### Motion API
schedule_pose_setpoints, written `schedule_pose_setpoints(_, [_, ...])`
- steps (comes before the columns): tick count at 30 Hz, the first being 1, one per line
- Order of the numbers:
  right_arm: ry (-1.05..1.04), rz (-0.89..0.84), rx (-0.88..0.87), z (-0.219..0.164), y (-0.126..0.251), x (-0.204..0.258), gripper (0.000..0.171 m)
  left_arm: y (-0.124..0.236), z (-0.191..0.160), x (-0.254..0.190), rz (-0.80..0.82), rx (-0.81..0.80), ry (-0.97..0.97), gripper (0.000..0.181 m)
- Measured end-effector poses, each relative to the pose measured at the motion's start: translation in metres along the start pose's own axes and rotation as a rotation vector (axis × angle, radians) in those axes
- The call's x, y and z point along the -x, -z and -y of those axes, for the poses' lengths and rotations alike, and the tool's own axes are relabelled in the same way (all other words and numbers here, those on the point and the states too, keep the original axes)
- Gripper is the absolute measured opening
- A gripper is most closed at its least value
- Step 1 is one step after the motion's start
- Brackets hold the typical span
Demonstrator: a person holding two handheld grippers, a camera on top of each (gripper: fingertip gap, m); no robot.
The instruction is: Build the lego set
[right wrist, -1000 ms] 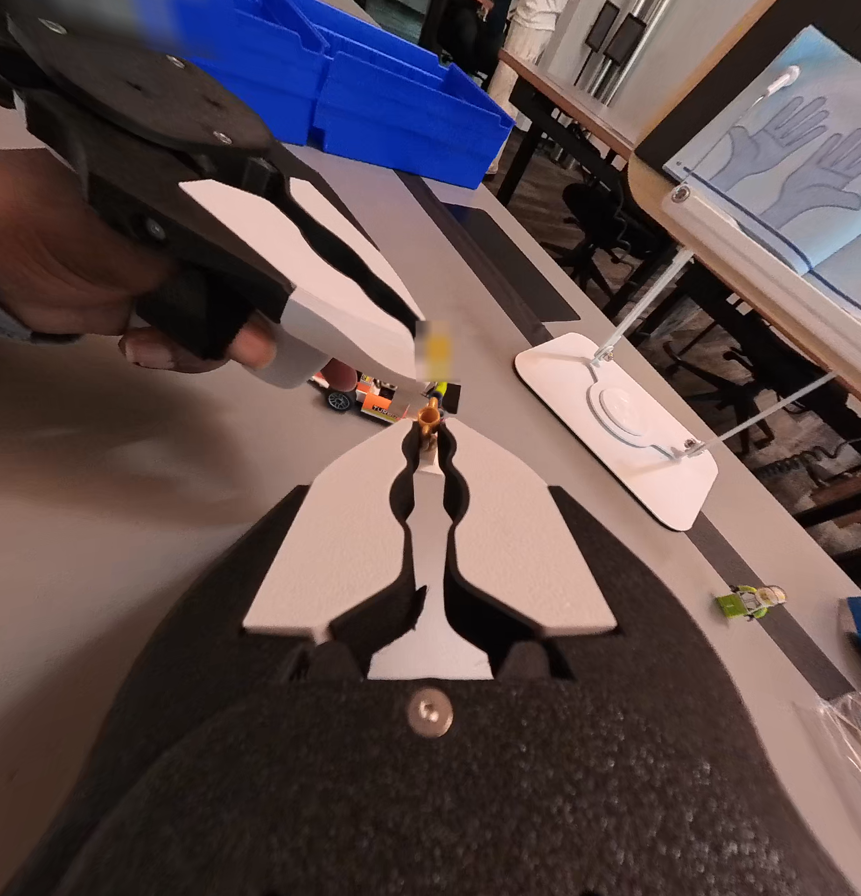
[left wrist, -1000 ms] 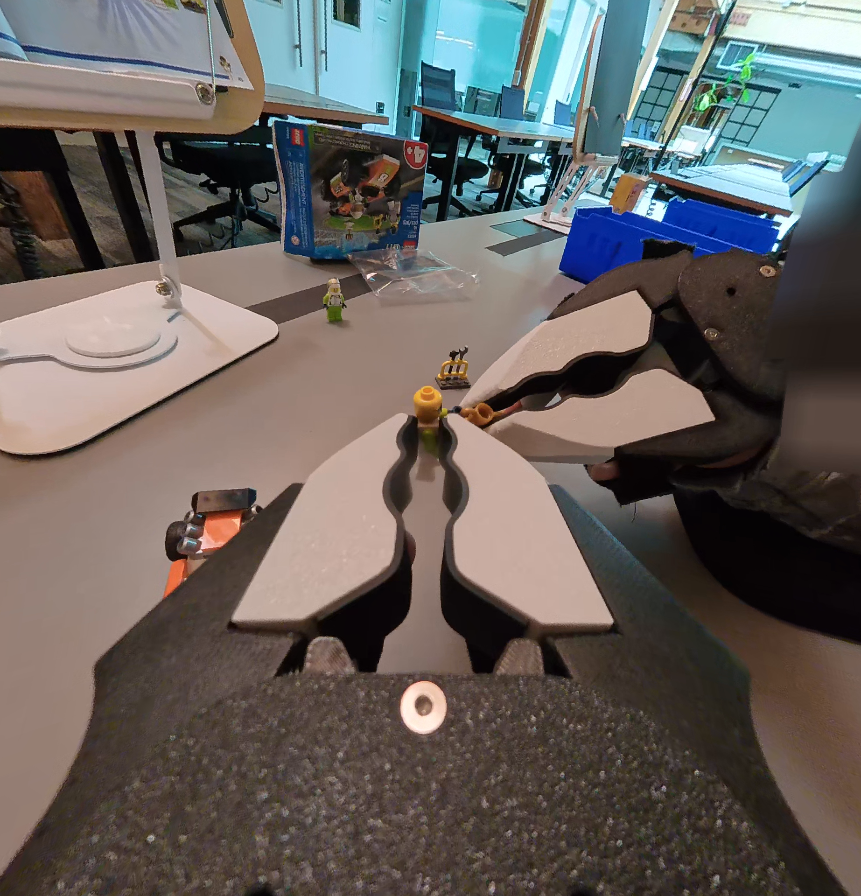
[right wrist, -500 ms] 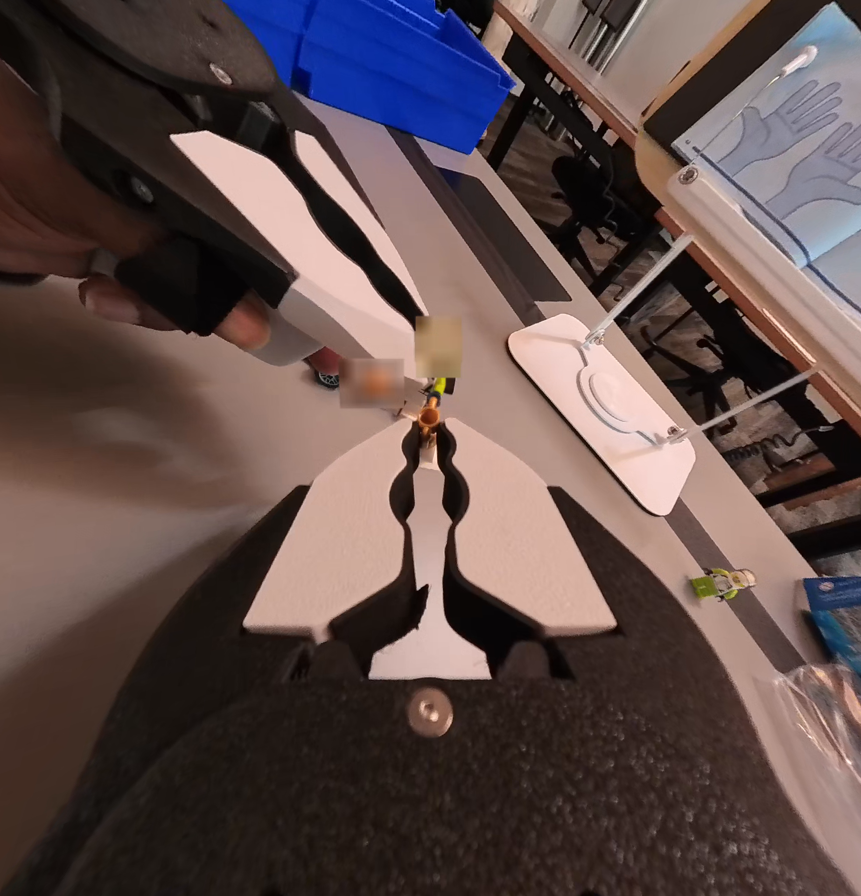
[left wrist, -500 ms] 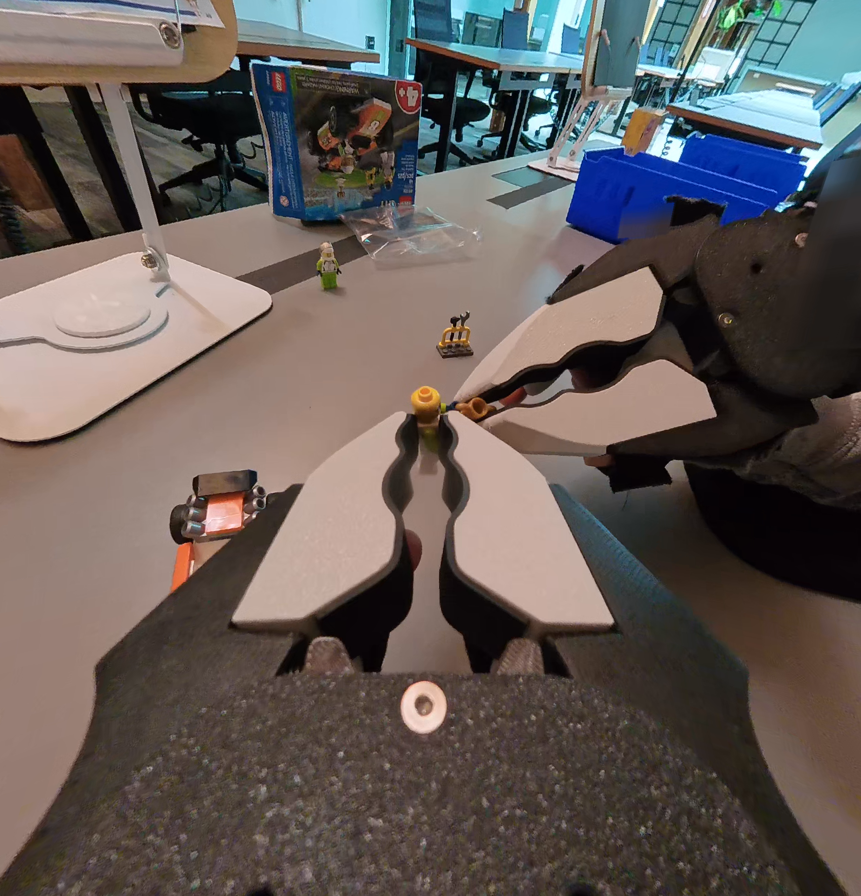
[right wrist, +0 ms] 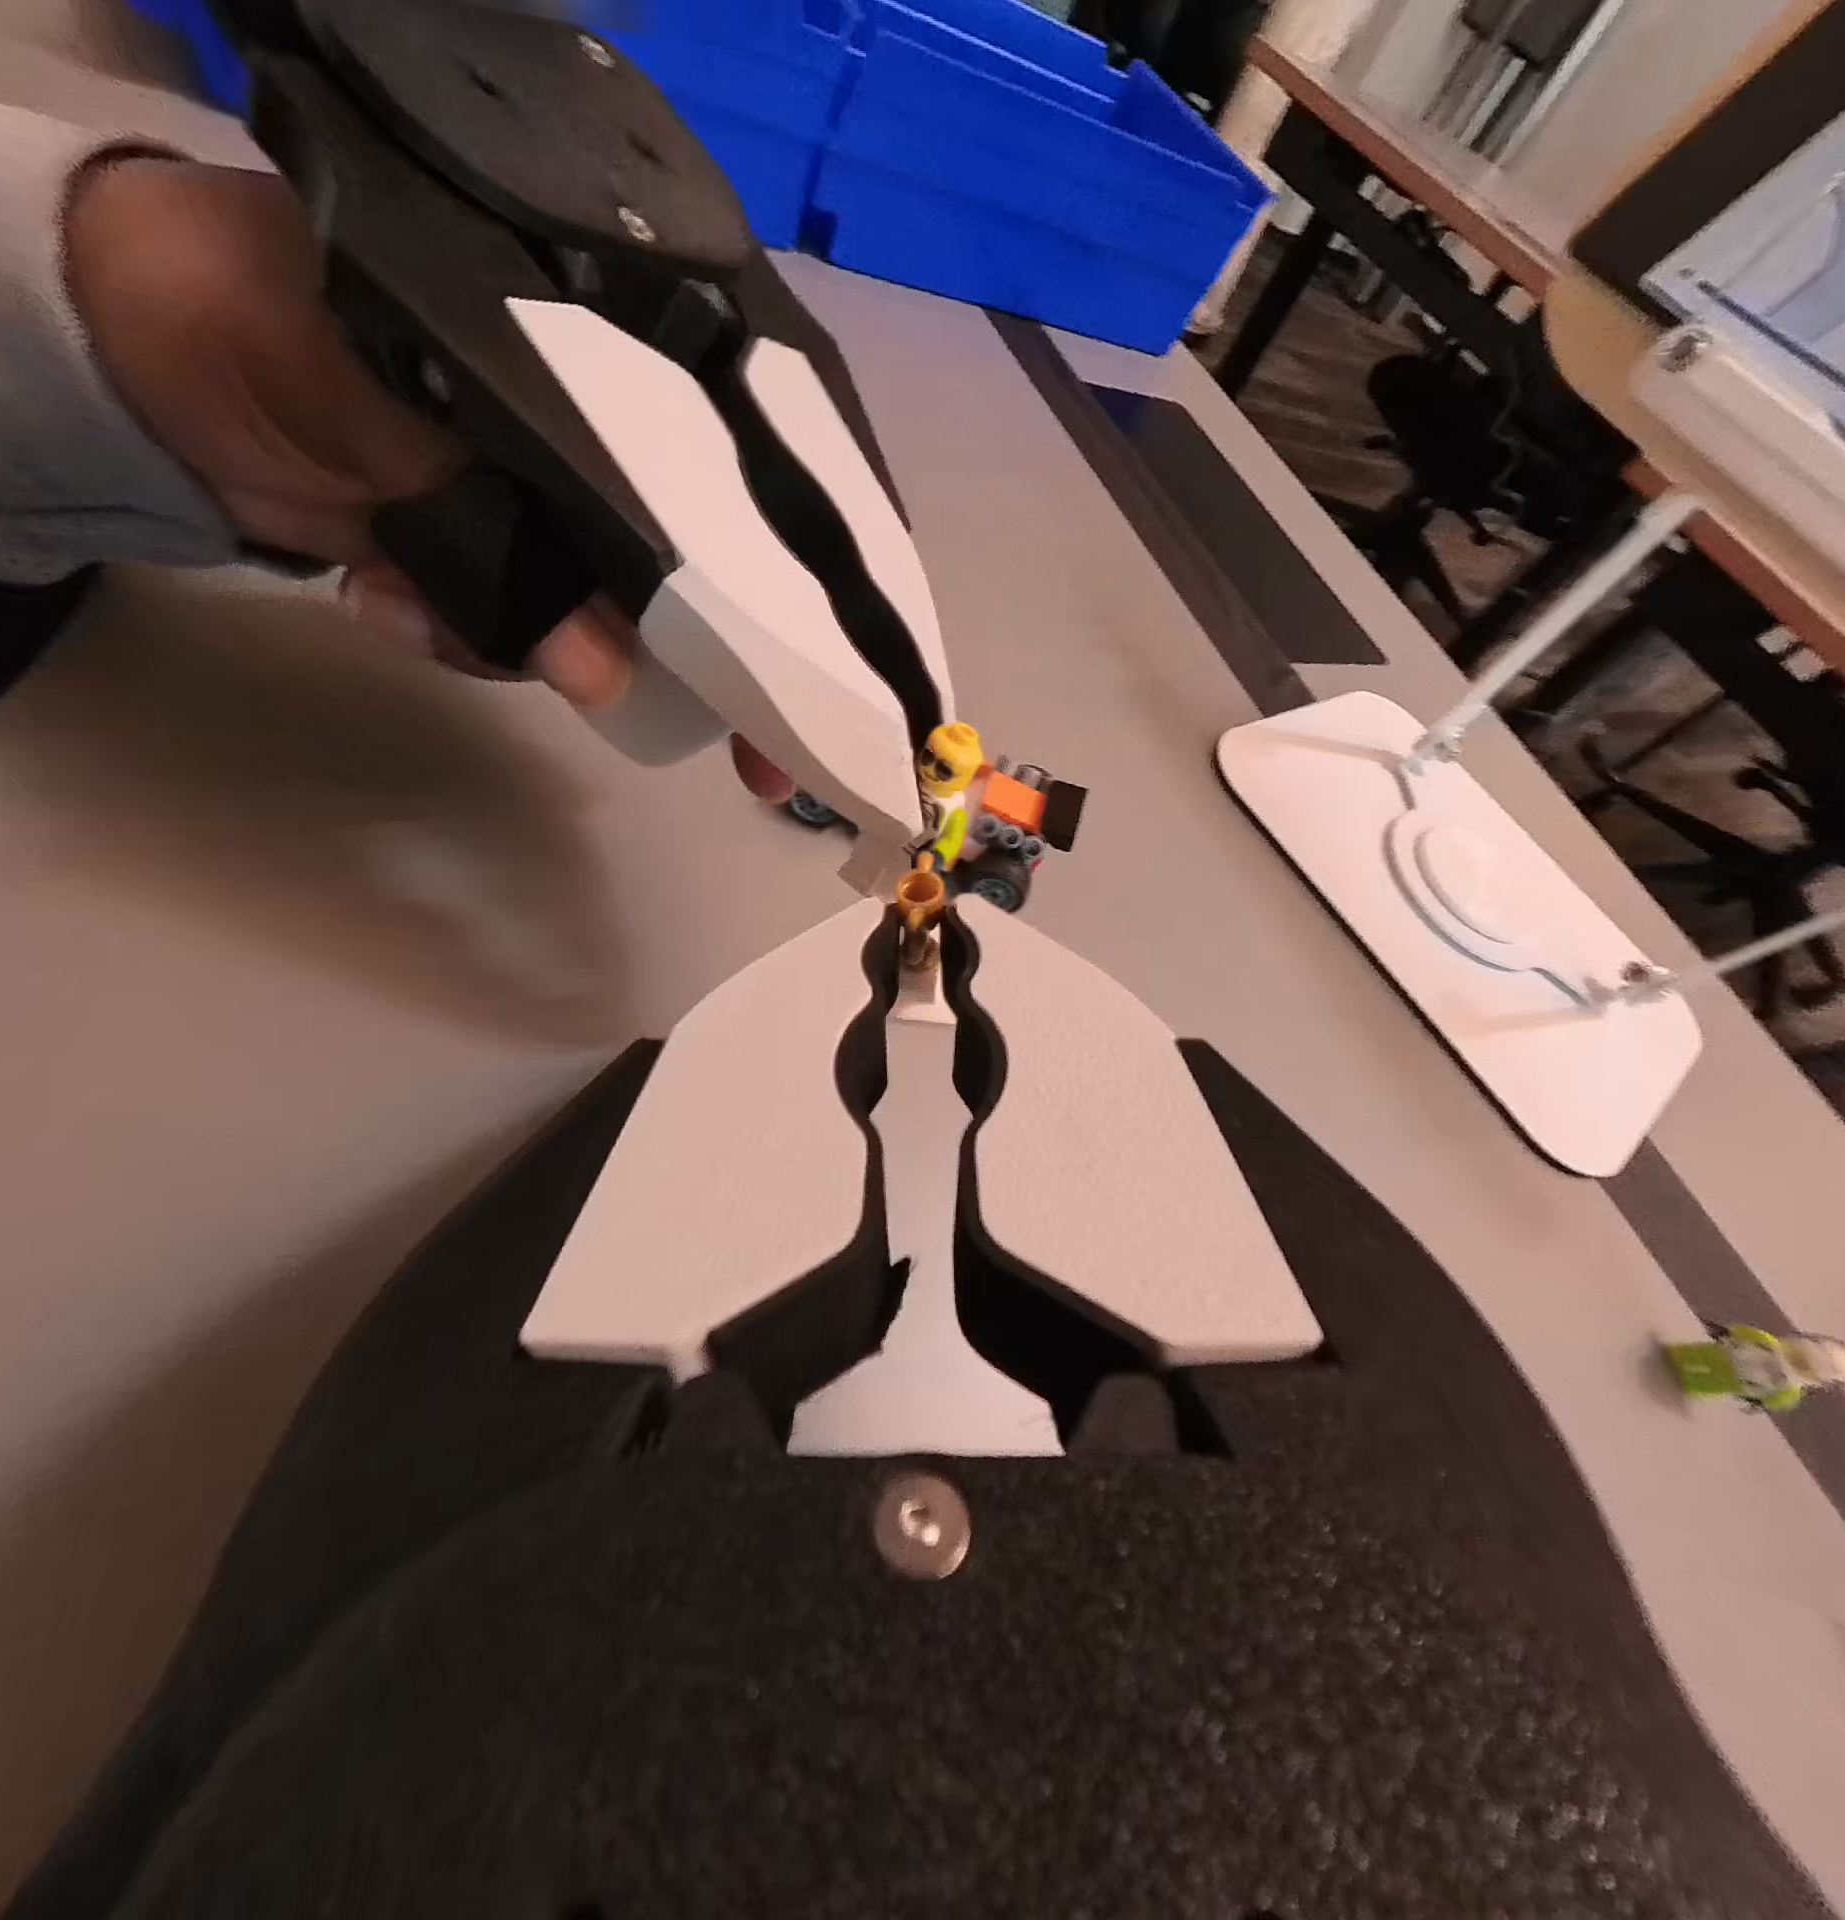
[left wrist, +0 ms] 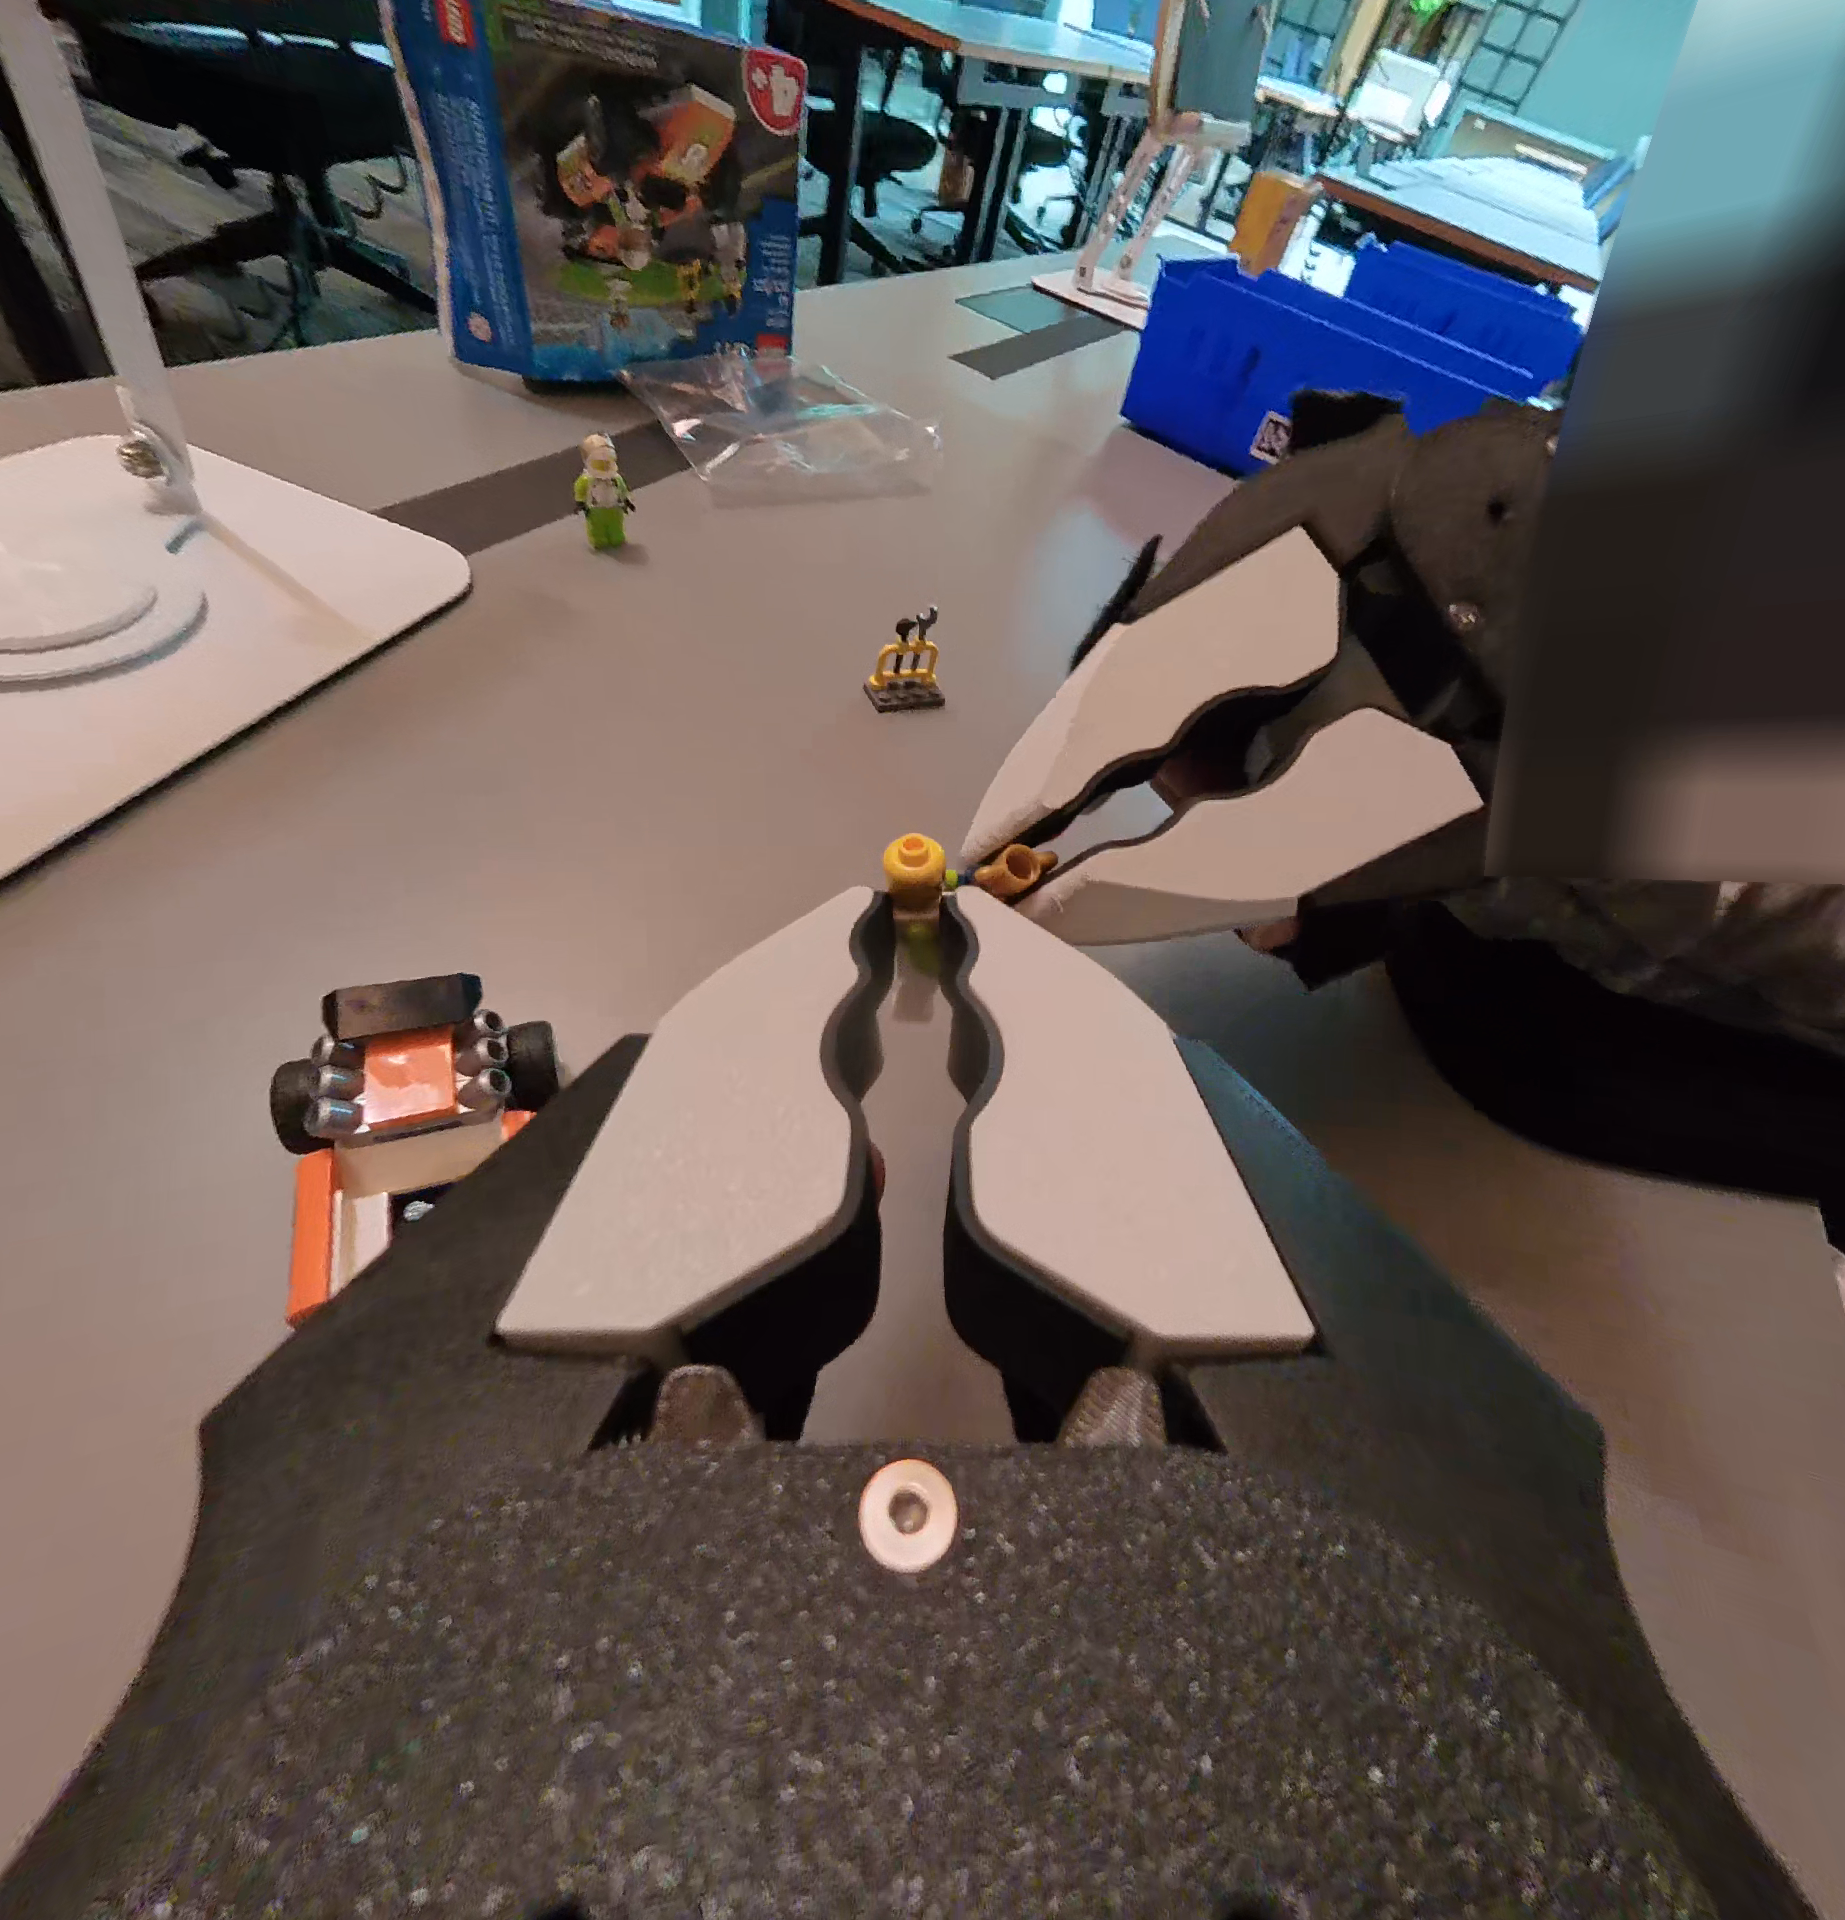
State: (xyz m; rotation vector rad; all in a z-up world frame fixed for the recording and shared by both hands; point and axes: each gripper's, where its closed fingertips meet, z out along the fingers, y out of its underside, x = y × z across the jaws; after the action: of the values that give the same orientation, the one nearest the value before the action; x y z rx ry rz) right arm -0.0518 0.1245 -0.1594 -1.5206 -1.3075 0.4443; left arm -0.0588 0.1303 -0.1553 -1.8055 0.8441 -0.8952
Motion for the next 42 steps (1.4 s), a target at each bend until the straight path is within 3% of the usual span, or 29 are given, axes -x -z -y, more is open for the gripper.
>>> schedule_pose_setpoints(10, [-0.055, 0.396, -0.104, -0.005, 0.026, 0.033, 0.007, 0.002, -0.018, -0.039, -0.272, 0.114, -0.063, 0.009])
schedule_pose_setpoints(15, [-0.117, 0.43, -0.088, -0.006, 0.028, 0.035, 0.007, 0.002, -0.019, -0.041, -0.296, 0.122, -0.013, 0.009])
schedule_pose_setpoints(24, [-0.395, 0.467, 0.033, -0.022, 0.014, 0.031, 0.007, -0.008, -0.035, -0.027, -0.405, 0.165, 0.383, 0.009])
schedule_pose_setpoints(42, [-0.61, 0.518, -0.104, 0.0, 0.024, 0.019, 0.007, -0.005, -0.009, -0.029, -0.489, 0.007, 0.505, 0.008])
